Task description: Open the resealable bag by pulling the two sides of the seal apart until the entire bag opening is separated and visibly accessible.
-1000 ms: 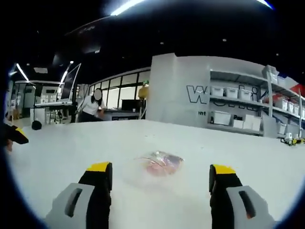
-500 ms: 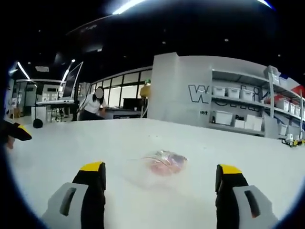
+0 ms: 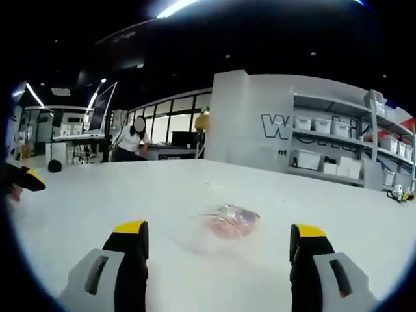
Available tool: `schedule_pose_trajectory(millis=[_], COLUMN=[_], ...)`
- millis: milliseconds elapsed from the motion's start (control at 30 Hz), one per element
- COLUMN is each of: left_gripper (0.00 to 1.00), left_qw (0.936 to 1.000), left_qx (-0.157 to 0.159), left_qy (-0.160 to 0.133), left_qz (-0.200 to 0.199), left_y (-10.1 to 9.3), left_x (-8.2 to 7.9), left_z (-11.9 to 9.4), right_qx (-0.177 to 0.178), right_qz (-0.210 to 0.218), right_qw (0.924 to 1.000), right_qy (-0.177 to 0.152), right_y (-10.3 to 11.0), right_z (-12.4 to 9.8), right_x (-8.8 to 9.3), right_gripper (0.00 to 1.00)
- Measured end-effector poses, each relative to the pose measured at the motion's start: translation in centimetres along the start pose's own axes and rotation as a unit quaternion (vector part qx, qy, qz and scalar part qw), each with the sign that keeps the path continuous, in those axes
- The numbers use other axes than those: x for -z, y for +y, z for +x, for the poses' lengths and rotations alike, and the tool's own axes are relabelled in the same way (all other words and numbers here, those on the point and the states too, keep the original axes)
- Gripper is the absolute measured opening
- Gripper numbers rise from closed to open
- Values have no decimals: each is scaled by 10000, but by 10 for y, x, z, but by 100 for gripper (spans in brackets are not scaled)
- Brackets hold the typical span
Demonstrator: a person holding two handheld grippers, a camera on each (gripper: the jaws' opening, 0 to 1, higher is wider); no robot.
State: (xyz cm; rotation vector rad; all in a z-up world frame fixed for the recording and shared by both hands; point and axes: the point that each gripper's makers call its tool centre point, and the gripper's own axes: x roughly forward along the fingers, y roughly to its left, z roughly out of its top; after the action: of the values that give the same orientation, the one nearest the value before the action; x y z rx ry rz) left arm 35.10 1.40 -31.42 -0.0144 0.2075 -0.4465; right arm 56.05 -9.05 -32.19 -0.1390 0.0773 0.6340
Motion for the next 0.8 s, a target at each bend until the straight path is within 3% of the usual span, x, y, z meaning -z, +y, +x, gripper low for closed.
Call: schedule_pose_trajectory(millis=[800], left_gripper=[87], left_qw=[10000], left_qx=[41], left_qy=[-30], left_qz=[-40], left_y=[-1], left_x=[1], left_z=[-1], right_qx=[-19], right_qz=[71], right_qw=[9999], right_qy=[-76], right_y=[4], right_z=[-10], right_x=[-7], right_gripper=[85])
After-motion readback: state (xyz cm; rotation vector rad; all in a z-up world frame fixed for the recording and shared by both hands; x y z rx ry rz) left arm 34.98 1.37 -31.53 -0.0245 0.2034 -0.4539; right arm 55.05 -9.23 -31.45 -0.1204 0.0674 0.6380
